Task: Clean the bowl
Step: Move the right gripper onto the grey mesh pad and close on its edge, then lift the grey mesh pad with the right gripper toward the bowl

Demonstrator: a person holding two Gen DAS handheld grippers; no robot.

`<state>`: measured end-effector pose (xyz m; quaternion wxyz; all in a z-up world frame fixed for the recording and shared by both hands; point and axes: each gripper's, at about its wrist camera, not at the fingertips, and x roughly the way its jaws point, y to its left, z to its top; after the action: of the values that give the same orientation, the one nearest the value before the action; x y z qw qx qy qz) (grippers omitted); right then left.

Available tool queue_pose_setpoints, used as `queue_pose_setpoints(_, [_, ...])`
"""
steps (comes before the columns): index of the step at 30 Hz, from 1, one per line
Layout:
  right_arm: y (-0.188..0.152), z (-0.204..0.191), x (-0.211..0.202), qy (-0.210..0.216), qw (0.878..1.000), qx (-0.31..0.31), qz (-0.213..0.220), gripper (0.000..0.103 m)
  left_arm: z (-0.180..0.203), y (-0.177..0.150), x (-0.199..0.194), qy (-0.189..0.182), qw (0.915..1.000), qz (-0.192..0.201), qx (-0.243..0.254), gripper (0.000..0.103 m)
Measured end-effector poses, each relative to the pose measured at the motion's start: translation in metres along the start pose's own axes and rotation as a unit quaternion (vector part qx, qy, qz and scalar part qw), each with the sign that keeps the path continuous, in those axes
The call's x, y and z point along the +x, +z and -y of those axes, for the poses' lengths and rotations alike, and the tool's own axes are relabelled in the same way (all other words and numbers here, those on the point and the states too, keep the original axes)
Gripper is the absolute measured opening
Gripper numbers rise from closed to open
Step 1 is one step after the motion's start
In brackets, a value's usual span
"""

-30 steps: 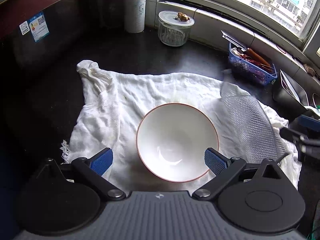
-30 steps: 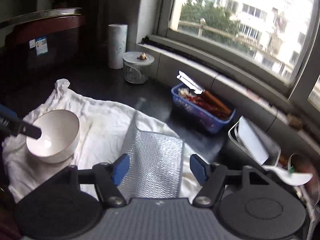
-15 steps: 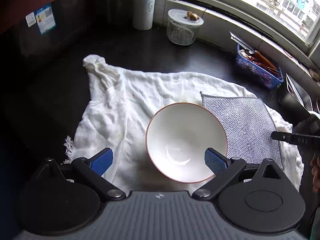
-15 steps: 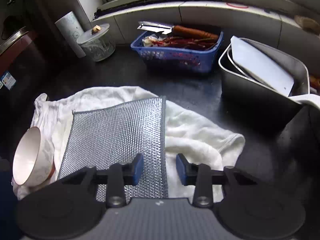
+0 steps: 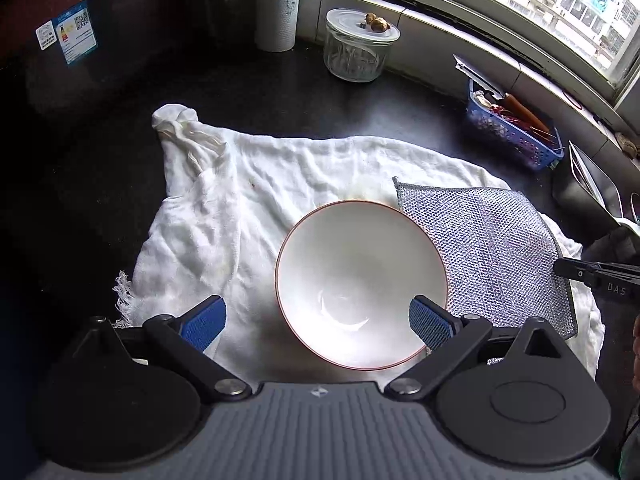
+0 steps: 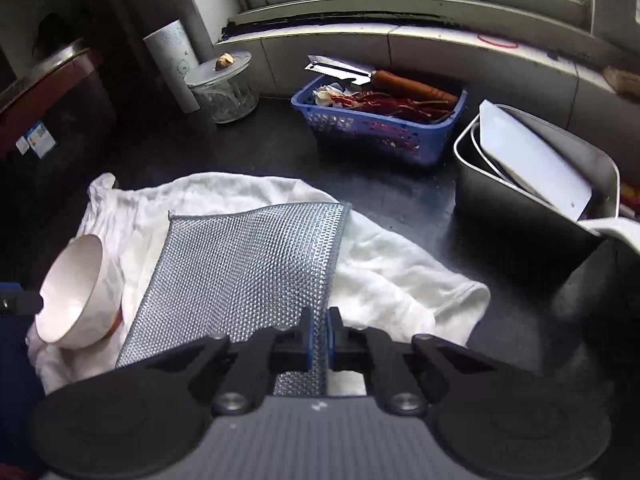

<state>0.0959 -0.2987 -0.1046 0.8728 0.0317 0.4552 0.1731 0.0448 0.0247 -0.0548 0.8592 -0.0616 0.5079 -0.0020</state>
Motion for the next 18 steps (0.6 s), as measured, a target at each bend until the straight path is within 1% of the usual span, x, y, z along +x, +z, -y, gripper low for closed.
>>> queue_pose_setpoints(2, [0.001,0.000,-0.006,-0.007,1.000,-0.005,0.008,0.007,-0.001,-0.001,0.000,0.000,1.0000,-0.001,-0.003,0.099])
queue_pose_setpoints(6, [0.009,-0.006,-0.020,-0.009,0.999,-0.024,0.025,0.002,-0.005,-0.002,-0.002,0.000,1.0000,0.000,-0.009,0.099])
queue_pose_setpoints(9, [0.019,-0.020,-0.035,-0.043,0.995,-0.077,0.047,0.002,-0.006,-0.004,-0.003,0.000,0.9999,0.002,-0.011,0.099])
queue_pose_setpoints(10, [0.021,-0.027,-0.036,-0.047,0.993,-0.091,0.050,0.002,-0.007,-0.004,-0.004,0.000,0.9999,0.002,-0.013,0.099])
queue_pose_setpoints(14, [0.017,-0.060,-0.017,-0.014,0.992,-0.123,0.021,0.002,-0.008,-0.005,-0.006,0.000,0.9999,0.005,-0.016,0.099])
queue_pose_setpoints(18, [0.014,-0.093,0.003,0.020,0.988,-0.154,-0.007,0.002,-0.013,-0.006,-0.007,0.002,0.9997,0.006,-0.024,0.099])
